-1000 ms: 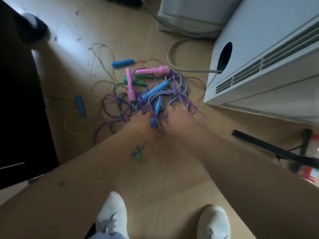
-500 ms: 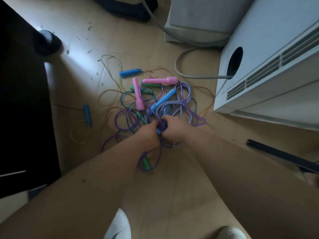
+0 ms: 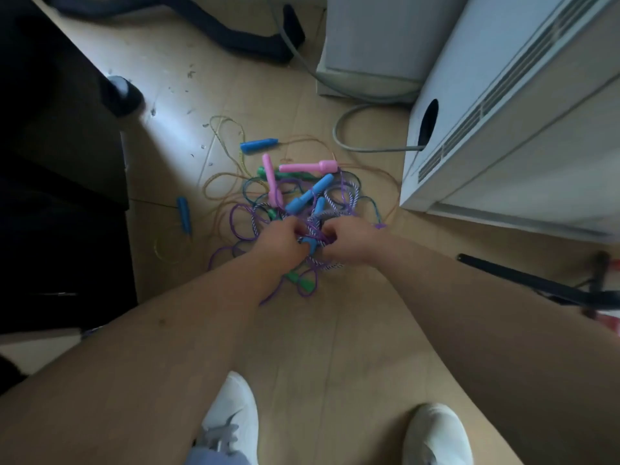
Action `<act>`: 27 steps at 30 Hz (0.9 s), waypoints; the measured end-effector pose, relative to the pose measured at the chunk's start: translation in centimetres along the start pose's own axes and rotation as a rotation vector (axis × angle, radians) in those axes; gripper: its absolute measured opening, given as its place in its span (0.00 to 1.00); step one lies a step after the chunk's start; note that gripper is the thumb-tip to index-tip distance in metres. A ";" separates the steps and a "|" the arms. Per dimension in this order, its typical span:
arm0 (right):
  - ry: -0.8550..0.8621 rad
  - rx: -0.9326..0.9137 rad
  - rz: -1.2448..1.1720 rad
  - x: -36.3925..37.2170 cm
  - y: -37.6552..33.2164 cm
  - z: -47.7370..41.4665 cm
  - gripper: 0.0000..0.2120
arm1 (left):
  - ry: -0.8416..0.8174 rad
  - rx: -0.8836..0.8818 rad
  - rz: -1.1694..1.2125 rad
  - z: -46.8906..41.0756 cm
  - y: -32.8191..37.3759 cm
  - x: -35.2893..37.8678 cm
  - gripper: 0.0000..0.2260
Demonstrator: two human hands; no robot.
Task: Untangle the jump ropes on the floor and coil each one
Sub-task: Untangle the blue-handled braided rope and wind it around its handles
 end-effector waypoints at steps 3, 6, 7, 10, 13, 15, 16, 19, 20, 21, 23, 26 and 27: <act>0.060 -0.045 0.100 -1.9 -1.3 3.6 0.07 | 0.001 0.079 -0.047 2.6 1.9 -2.0 0.14; 0.139 -0.063 0.118 -3.6 -3.2 7.4 0.04 | 0.021 0.104 -0.060 5.6 3.7 -4.5 0.18; 0.157 -0.075 0.104 -4.2 -3.9 8.8 0.03 | 0.029 0.108 -0.049 6.7 4.3 -5.4 0.20; 0.224 -0.121 -0.046 -6.1 -5.9 13.4 0.05 | 0.076 0.161 -0.013 9.9 5.6 -7.8 0.23; 0.286 -0.120 -0.094 -7.0 -7.3 16.7 0.08 | 0.020 0.229 -0.053 13.1 7.0 -8.9 0.23; 0.284 -0.102 -0.092 -7.2 -7.8 18.4 0.11 | 0.057 0.239 -0.030 14.7 7.8 -9.4 0.19; 0.280 -0.101 -0.114 -7.3 -8.0 19.3 0.13 | 0.087 0.229 0.002 15.6 8.2 -9.7 0.16; 0.295 -0.095 -0.201 -7.5 -8.8 22.3 0.13 | 0.162 0.200 0.056 18.1 9.3 -10.4 0.11; 0.305 -0.087 -0.217 -7.5 -9.0 23.2 0.14 | 0.175 0.211 0.052 19.0 9.6 -10.6 0.11; 0.315 -0.079 -0.221 -7.5 -9.3 24.1 0.13 | 0.192 0.225 0.048 20.0 9.9 -10.9 0.11; 0.322 -0.071 -0.223 -7.5 -10.0 25.8 0.12 | 0.231 0.244 0.068 21.8 10.0 -11.6 0.12; 0.345 -0.030 -0.187 -7.6 -10.9 27.8 0.09 | 0.273 0.340 0.141 24.5 10.6 -12.6 0.17; 0.349 -0.015 -0.175 -7.7 -11.1 28.4 0.10 | 0.287 0.379 0.165 25.4 10.9 -13.0 0.18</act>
Point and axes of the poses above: each hand's wrist, its own z-axis away from the middle knuckle, its own x-axis out of the palm, y = z × x, the point moved 2 cm from there along -z, towards the middle knuckle, and after that the axes turned 2 degrees about -y, right-handed, at the moved point
